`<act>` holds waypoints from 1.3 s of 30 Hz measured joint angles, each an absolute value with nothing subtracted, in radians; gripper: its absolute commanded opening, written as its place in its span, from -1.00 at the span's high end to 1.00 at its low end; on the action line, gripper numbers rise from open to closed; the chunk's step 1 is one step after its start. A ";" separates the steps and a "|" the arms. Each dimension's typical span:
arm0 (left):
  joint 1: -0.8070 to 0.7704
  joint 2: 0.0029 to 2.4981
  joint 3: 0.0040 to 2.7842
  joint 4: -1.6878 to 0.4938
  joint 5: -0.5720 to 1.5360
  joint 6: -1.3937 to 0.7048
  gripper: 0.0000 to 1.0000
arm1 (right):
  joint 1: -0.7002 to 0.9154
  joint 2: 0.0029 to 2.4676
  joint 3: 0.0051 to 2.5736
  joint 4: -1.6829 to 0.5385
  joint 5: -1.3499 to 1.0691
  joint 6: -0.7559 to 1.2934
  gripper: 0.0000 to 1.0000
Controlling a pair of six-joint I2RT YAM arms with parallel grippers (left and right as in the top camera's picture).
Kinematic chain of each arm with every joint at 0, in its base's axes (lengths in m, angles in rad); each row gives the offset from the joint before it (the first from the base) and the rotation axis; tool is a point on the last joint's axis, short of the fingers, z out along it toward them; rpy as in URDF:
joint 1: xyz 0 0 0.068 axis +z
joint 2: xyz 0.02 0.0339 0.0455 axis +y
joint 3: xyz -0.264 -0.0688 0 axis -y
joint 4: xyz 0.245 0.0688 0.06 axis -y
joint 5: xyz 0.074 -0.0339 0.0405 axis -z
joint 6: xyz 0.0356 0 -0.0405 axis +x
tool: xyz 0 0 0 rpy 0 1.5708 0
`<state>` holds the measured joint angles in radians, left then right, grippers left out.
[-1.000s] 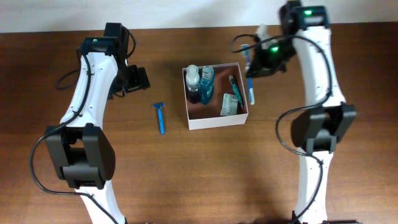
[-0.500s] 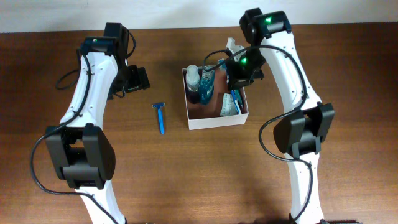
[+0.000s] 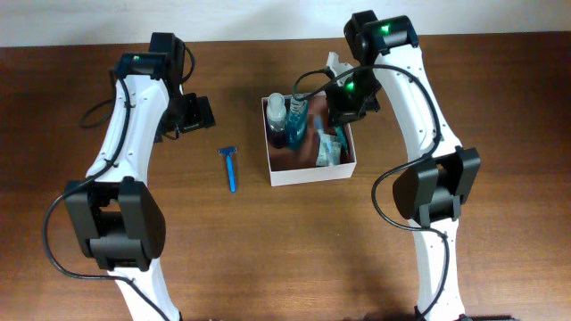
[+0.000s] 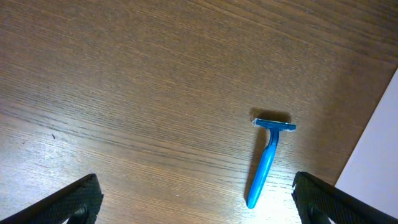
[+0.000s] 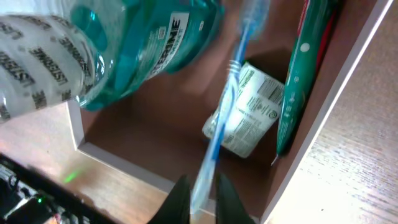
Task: Pack container
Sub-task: 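Lift the toothbrush with the right gripper and lower it into the box, then release the toothbrush and raise the right gripper away to the right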
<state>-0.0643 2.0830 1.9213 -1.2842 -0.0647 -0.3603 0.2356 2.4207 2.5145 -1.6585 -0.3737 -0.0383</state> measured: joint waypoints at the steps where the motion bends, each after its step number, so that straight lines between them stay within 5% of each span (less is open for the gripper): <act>1: -0.064 2.083 1.921 -1.284 -0.065 -0.360 -0.99 | 0.236 2.421 2.514 -1.652 -0.374 -0.036 0.73; 15: -0.064 2.083 1.921 -1.284 -0.065 -0.360 -0.99 | 0.197 2.421 2.514 -1.628 -0.317 -0.026 0.57; 25: -0.064 2.083 1.921 -1.284 -0.065 -0.360 -0.99 | -0.101 2.421 2.514 -1.675 -0.275 -0.016 -0.40; 29: -0.064 2.083 1.921 -1.284 -0.065 -0.360 -0.99 | -0.185 2.421 2.513 -1.694 -0.197 -0.019 -0.97; 39: -0.064 2.083 1.921 -1.285 -0.065 -0.360 -0.99 | -0.226 2.421 2.496 -1.676 -0.119 -0.019 -0.97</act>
